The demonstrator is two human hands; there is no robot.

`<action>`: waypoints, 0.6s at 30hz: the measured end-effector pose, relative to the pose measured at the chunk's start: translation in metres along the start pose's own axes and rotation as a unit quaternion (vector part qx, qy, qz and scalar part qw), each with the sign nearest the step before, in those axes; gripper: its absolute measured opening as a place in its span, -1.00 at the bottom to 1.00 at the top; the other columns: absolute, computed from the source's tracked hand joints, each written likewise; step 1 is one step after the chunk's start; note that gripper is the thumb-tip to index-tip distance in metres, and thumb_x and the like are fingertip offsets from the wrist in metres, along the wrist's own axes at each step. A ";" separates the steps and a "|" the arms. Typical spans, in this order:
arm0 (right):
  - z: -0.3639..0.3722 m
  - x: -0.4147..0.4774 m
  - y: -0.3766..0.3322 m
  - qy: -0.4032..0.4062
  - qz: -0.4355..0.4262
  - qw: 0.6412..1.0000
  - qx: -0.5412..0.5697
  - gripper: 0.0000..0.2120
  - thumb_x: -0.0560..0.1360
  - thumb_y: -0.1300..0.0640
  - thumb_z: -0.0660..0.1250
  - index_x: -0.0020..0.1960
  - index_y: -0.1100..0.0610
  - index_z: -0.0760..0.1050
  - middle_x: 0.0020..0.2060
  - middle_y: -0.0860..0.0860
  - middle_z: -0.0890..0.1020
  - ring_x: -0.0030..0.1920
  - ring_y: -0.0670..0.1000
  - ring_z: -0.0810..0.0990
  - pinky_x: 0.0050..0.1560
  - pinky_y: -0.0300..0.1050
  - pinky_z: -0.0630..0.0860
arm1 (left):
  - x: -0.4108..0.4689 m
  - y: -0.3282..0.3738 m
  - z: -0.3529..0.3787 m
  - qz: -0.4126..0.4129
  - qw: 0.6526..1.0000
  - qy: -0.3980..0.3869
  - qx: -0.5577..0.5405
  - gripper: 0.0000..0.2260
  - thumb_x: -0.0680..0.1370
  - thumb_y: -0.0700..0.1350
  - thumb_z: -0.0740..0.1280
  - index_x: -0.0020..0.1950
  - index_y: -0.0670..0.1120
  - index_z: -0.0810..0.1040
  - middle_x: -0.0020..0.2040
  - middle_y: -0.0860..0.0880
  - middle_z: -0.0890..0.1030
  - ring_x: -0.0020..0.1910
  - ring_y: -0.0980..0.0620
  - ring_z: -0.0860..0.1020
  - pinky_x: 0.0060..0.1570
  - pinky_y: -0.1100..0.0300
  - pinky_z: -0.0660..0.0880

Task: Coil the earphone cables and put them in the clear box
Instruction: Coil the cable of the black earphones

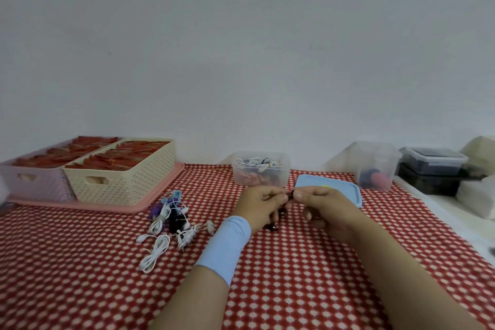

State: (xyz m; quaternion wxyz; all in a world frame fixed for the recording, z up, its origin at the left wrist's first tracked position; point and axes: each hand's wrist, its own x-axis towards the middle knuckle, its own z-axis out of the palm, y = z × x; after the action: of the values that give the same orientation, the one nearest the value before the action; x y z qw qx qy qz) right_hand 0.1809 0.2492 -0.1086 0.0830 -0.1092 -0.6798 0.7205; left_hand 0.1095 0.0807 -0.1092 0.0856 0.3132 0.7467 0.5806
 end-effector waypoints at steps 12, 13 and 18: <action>0.005 -0.010 -0.005 -0.026 -0.028 0.998 -0.056 -0.90 0.49 0.17 0.45 -0.12 0.22 0.68 -0.26 0.06 0.69 -0.45 -0.01 0.46 -0.54 -0.24 0.28 | -0.008 0.002 -0.002 -0.018 0.998 -0.008 -0.052 -0.84 0.62 -0.14 0.31 0.09 -0.08 0.68 -0.32 0.12 0.66 -0.41 0.19 0.51 -0.35 0.34 0.46; 0.005 -0.010 -0.005 -0.023 -0.028 0.998 -0.056 -0.90 0.48 0.17 0.46 -0.11 0.21 0.69 -0.26 0.07 0.70 -0.45 -0.01 0.46 -0.54 -0.24 0.28 | -0.008 0.002 -0.002 -0.018 0.998 -0.009 -0.053 -0.84 0.61 -0.14 0.31 0.09 -0.07 0.68 -0.32 0.12 0.66 -0.41 0.20 0.51 -0.35 0.35 0.46; 0.006 -0.009 -0.005 -0.041 -0.018 0.998 -0.035 -0.76 0.41 0.08 0.48 -0.02 0.23 0.69 -0.15 0.10 0.70 -0.44 -0.03 0.48 -0.53 -0.24 0.32 | -0.006 -0.001 -0.003 -0.019 0.998 0.003 -0.058 -0.87 0.60 -0.14 0.34 0.05 -0.06 0.68 -0.26 0.07 0.69 -0.37 0.17 0.53 -0.32 0.32 0.48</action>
State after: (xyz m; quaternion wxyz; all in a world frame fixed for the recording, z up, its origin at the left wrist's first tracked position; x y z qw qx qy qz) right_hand 0.1875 0.2418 -0.1029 0.0642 -0.0699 -0.7096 0.6982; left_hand 0.1119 0.0747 -0.1108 0.1125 0.2915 0.7176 0.6224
